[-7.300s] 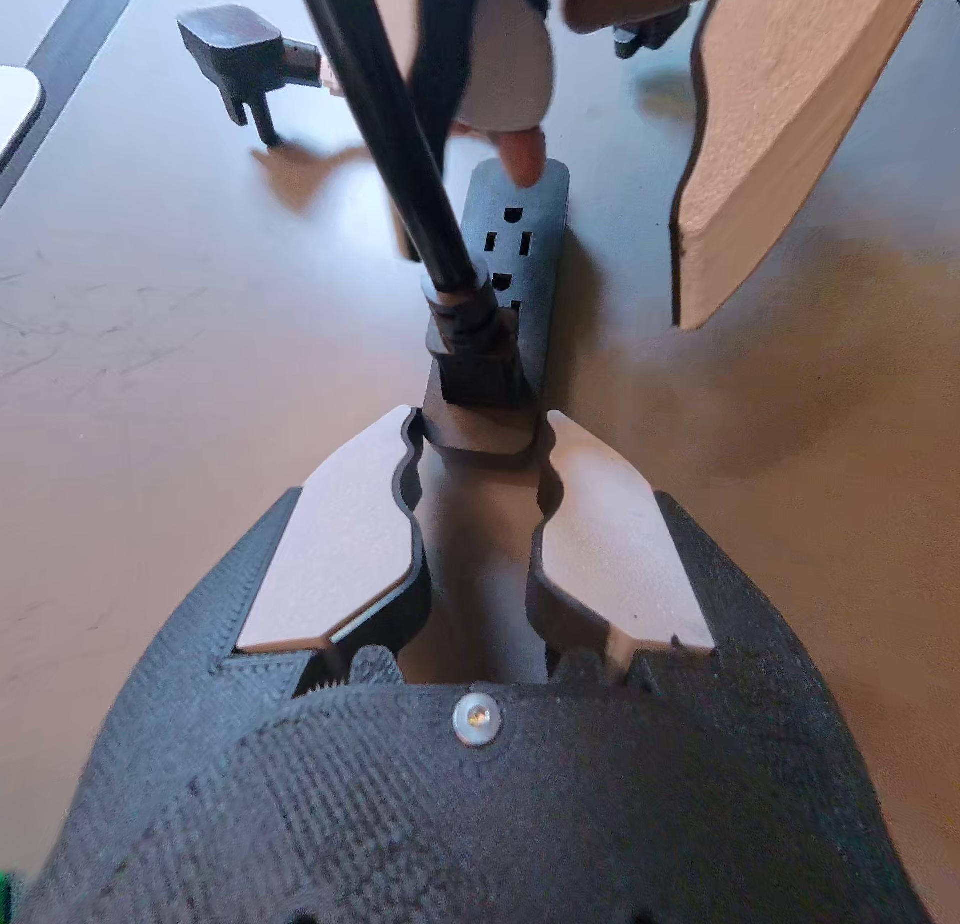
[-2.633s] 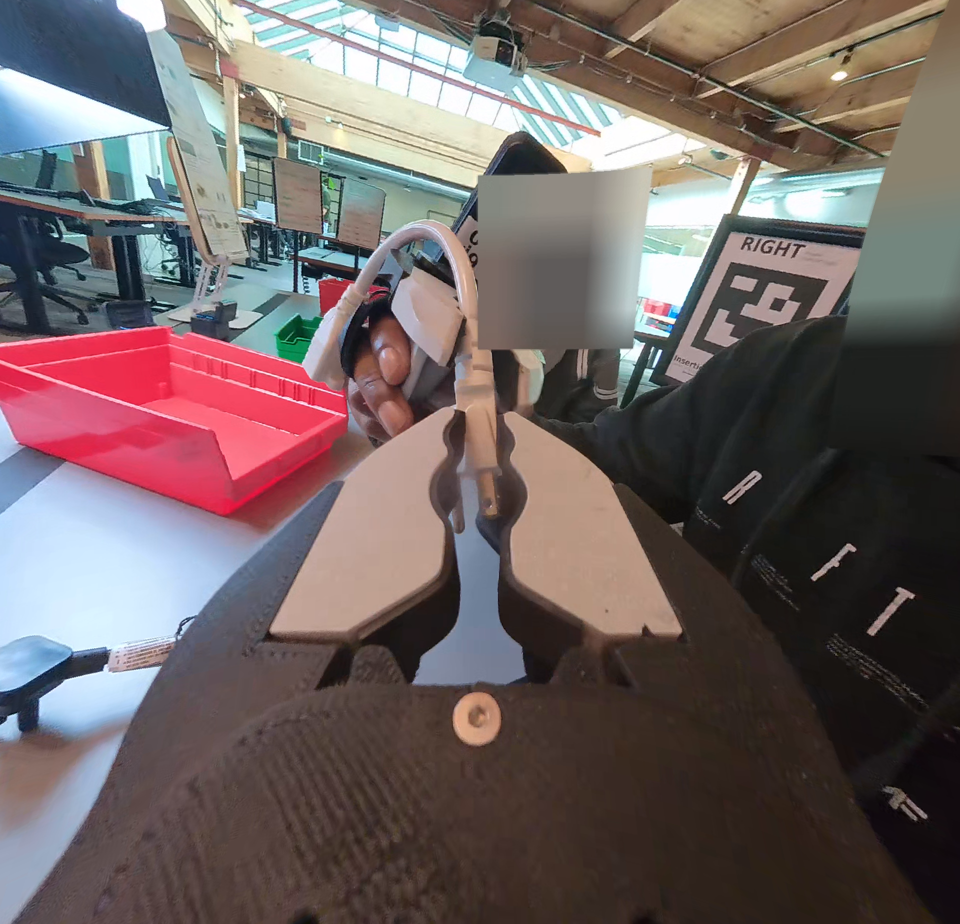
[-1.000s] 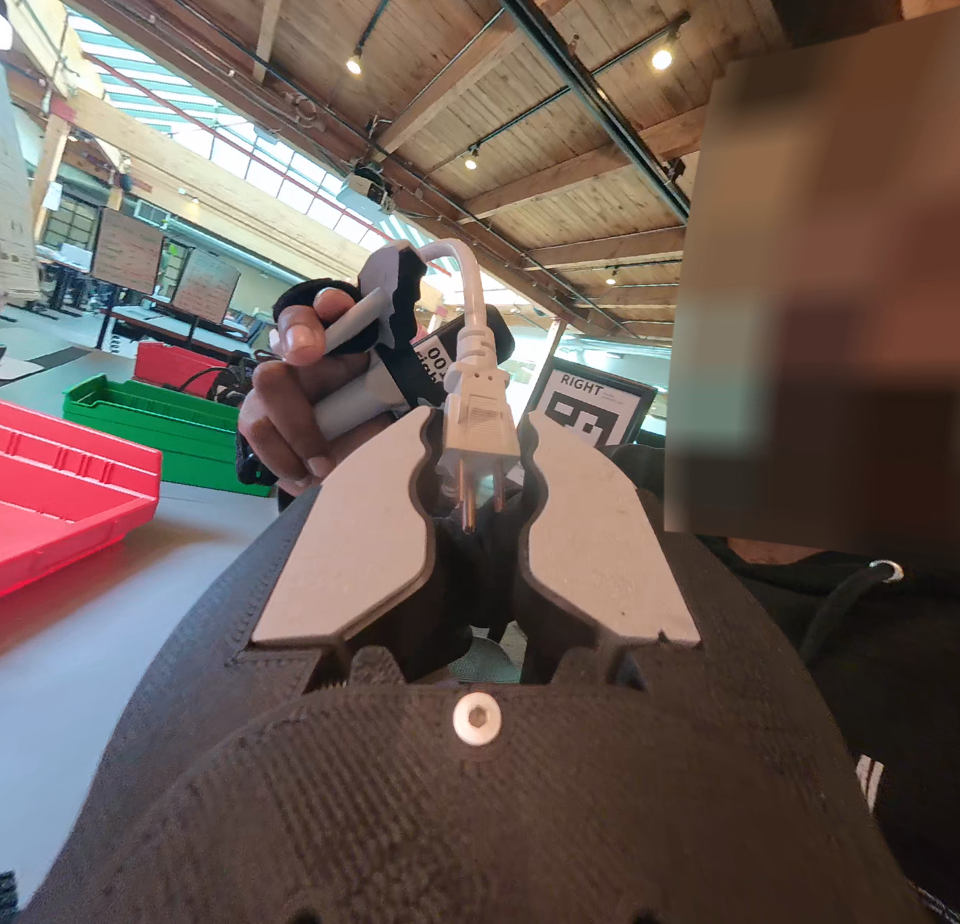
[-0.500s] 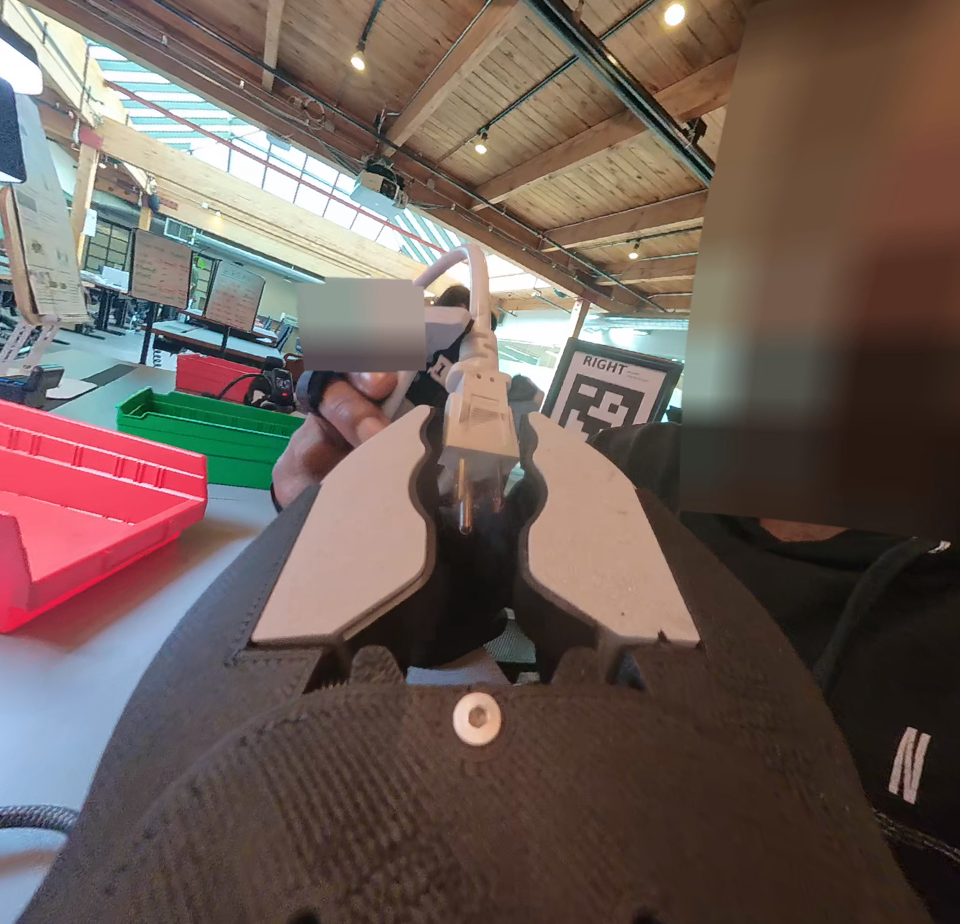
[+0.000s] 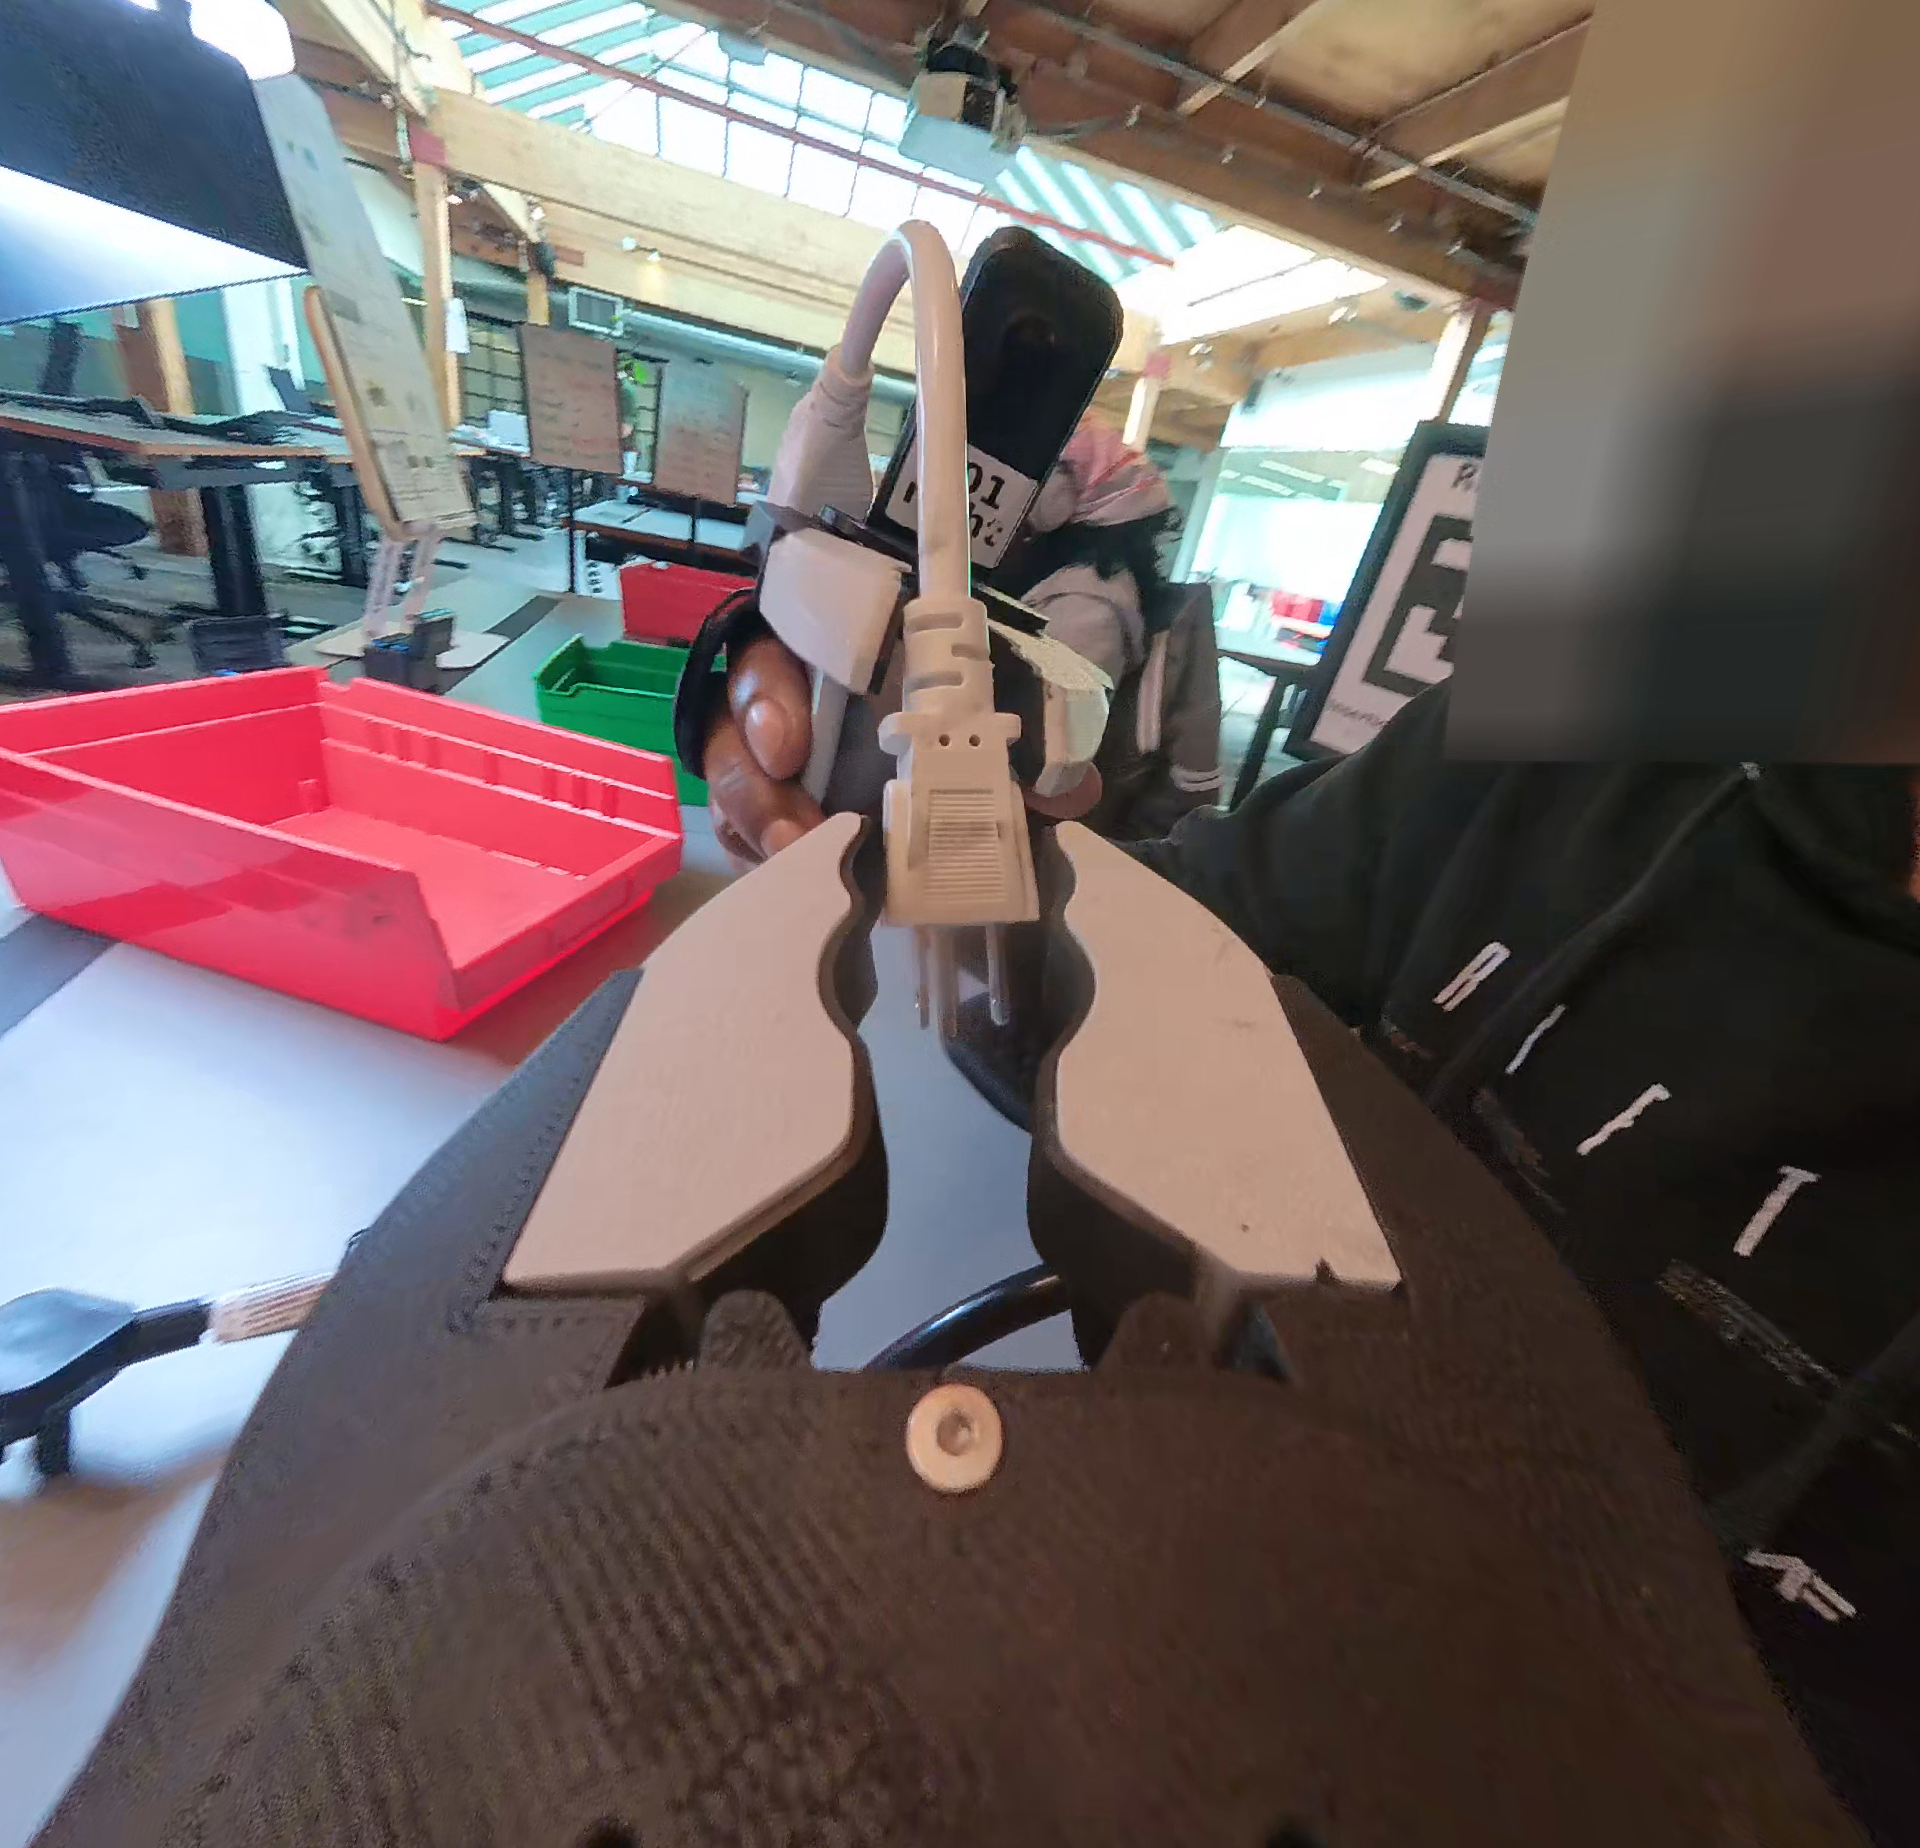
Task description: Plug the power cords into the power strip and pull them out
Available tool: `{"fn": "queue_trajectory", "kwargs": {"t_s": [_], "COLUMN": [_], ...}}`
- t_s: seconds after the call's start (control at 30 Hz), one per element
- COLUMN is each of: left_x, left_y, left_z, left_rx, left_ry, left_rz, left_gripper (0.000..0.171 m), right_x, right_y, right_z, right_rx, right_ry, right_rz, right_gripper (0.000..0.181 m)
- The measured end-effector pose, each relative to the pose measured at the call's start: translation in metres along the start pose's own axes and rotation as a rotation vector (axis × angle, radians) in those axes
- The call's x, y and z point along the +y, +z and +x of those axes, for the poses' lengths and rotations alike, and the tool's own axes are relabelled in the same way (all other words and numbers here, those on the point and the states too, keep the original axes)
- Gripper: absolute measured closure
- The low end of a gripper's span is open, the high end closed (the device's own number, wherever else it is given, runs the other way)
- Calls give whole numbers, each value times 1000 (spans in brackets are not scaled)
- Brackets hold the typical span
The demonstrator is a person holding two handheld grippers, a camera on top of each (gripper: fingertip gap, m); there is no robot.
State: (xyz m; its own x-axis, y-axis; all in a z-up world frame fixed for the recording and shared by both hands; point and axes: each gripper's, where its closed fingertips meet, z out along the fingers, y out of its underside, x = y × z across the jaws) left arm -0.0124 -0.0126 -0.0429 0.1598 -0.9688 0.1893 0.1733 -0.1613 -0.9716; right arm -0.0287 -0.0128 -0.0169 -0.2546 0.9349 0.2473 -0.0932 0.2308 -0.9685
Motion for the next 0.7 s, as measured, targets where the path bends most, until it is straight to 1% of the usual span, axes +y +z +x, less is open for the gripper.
{"fn": "queue_trajectory", "kwargs": {"t_s": [0.03, 0.07, 0.23, 0.33, 0.5, 0.7], "left_x": [1, 2, 13, 17, 22, 35], "left_y": [-1, -1, -1, -1, -7, -11], "left_z": [-2, -3, -8, -10, -21, -27], "left_rx": [-13, -21, -54, -76, -147, -170], "left_ry": [5, 7, 18, 34, 55, 63], "left_rz": [-9, -24, -90, -133, -184, -254], "left_gripper": [143, 143, 143, 143, 143, 143], "right_x": [7, 8, 20, 23, 32, 47], "right_y": [1, 1, 1, 1, 4, 4], "right_z": [0, 1, 3, 3, 10, 11], "right_rx": [-13, -16, -33, -51, -39, -77], "right_ry": [21, 31, 62, 89, 113, 169], "right_rz": [-24, -16, -68, -53, -20, -48], "right_gripper": [152, 153, 153, 154, 155, 155]}}
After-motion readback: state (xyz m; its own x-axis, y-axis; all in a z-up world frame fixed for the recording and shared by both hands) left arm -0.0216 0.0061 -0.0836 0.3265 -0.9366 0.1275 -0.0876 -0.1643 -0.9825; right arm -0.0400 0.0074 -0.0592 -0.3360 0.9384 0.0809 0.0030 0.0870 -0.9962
